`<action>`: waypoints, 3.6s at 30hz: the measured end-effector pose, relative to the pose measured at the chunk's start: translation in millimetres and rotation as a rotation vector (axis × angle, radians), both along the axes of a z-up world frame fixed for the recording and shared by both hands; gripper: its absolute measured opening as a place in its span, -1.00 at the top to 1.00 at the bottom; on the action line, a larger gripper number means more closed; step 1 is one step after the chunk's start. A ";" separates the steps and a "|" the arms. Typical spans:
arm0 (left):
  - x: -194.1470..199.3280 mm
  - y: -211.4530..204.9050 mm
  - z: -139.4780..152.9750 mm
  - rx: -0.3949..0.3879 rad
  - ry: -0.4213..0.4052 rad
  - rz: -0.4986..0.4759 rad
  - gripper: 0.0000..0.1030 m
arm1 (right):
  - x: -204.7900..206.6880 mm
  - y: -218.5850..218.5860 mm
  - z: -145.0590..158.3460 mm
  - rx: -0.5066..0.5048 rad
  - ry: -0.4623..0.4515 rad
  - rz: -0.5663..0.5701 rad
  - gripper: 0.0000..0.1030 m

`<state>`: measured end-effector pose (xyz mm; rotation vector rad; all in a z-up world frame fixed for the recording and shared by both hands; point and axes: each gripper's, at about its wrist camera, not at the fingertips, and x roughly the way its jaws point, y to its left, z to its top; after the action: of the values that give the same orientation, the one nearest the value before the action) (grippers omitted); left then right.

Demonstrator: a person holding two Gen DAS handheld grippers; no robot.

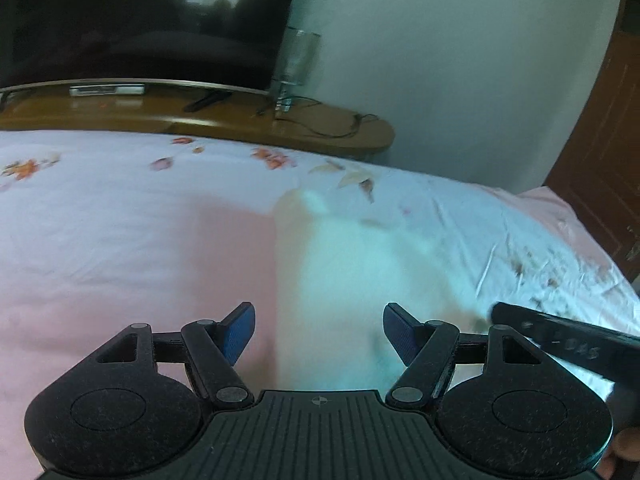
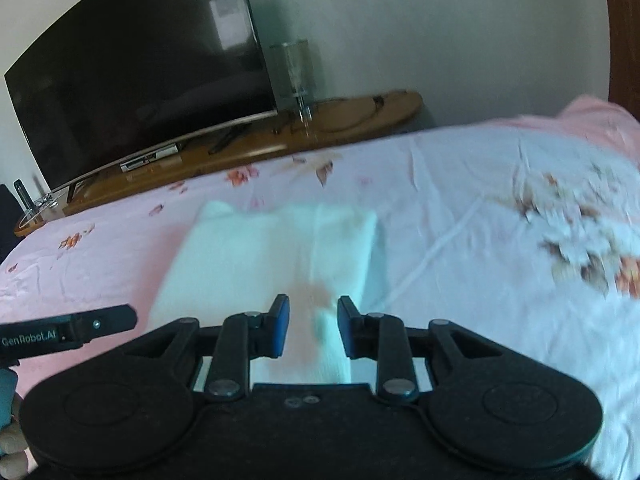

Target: Fold small clothes

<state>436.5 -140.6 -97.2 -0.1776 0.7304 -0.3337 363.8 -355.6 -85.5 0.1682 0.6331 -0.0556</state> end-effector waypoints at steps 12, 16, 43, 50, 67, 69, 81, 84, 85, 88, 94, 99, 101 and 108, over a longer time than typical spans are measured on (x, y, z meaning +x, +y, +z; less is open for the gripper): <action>88.4 -26.5 -44.4 0.079 0.086 0.111 -0.38 | 100.0 -4.5 -31.1 -0.056 0.056 0.001 0.57; 99.5 -14.0 -61.5 0.004 0.135 0.180 -0.71 | 121.1 11.2 -46.6 -0.109 0.063 0.092 0.57; 114.2 -36.5 -57.9 0.116 0.137 0.169 -0.84 | 120.9 -4.9 -37.7 -0.121 0.080 -0.020 0.48; 79.6 -29.5 -46.4 0.146 0.089 0.120 -0.84 | 82.8 14.3 -19.7 -0.127 0.000 0.046 0.47; 30.9 -22.6 -45.2 0.198 0.086 0.041 -0.84 | 51.7 31.7 -42.0 -0.175 0.086 0.023 0.48; 22.4 -19.9 -43.3 0.193 0.088 0.031 -0.84 | 41.3 32.6 -35.3 -0.150 0.063 0.025 0.48; -28.2 -14.8 -41.1 0.217 0.072 -0.019 -0.84 | -20.0 44.3 -29.8 -0.138 0.052 0.033 0.48; -37.1 -16.3 -43.1 0.225 0.076 -0.030 -0.84 | -31.5 44.7 -35.0 -0.133 0.068 0.024 0.48; -39.2 -16.9 -44.2 0.227 0.082 -0.032 -0.84 | -34.4 44.4 -36.4 -0.130 0.072 0.022 0.48; -45.8 -15.5 -47.6 0.229 0.089 -0.034 -0.84 | -41.7 42.8 -41.0 -0.129 0.087 0.007 0.48; -63.1 3.0 -51.7 0.206 0.094 -0.033 -0.84 | -61.0 29.4 -44.2 -0.121 0.098 -0.042 0.25; -72.1 10.7 -53.7 0.185 0.095 -0.044 -0.76 | -62.5 17.7 -54.2 -0.036 0.147 -0.032 0.33; -74.3 13.8 -55.5 0.157 0.106 -0.069 -0.38 | -61.5 16.3 -56.1 -0.005 0.153 -0.030 0.50; -75.4 12.3 -56.6 0.145 0.110 -0.073 -0.34 | -64.3 3.0 -62.2 0.034 0.168 -0.036 0.79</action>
<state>361.2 -128.4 -153.8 -0.0317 0.8684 -0.3412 299.5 -352.6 -147.8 0.2092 0.7991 -0.0945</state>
